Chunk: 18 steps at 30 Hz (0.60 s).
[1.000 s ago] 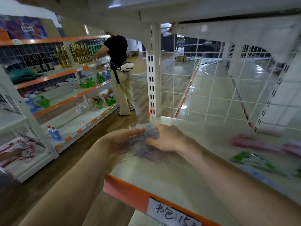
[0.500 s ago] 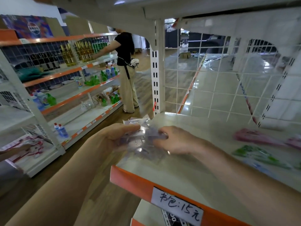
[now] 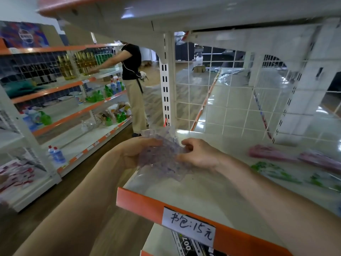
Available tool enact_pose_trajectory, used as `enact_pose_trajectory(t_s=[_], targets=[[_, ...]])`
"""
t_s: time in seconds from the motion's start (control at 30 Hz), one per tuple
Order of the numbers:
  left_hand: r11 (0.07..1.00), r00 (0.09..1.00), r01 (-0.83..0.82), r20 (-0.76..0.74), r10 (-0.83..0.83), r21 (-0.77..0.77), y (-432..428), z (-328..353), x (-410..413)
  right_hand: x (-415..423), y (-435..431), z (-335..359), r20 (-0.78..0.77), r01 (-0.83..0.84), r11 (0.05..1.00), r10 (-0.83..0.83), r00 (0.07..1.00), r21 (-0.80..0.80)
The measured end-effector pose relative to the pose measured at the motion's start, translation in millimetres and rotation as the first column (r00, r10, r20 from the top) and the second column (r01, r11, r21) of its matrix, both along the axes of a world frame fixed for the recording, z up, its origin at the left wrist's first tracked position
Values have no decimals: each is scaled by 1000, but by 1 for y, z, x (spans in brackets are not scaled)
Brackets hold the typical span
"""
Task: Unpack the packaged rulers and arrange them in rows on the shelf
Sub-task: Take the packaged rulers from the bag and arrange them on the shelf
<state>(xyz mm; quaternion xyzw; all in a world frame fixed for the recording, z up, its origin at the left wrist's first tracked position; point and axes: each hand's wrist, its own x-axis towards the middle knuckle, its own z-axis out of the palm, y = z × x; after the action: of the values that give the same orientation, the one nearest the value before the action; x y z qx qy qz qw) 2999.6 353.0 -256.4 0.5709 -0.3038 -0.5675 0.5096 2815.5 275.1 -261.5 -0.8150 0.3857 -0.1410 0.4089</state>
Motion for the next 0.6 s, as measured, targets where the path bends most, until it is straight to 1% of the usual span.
enact_pose_trajectory(t_s=[0.13,0.23,0.3,0.37,0.47,0.53,0.6], targets=[[996,996,92,-10,-92,-4,-20,-3,4,0,-1,-10,87,147,989,-144,986,-19],[987,988,156,-25,-155,36,-31,-3,1,-4,2,-16,208,270,963,-264,942,1],[990,991,132,-41,-130,56,-32,-6,-4,-8,3,-18,307,327,943,-328,893,57],[997,995,66,-79,-63,35,-30,-6,-13,-13,0,-20,406,359,924,-379,831,128],[1000,987,-21,-156,24,19,-28,-12,-34,-27,-8,-20,510,349,903,-430,745,252],[997,971,-74,-228,75,14,-27,-14,-49,-35,-14,-17,558,345,905,-426,712,250],[996,956,-87,-282,82,-5,-27,-15,-59,-39,-18,-15,594,375,901,-429,681,221]])
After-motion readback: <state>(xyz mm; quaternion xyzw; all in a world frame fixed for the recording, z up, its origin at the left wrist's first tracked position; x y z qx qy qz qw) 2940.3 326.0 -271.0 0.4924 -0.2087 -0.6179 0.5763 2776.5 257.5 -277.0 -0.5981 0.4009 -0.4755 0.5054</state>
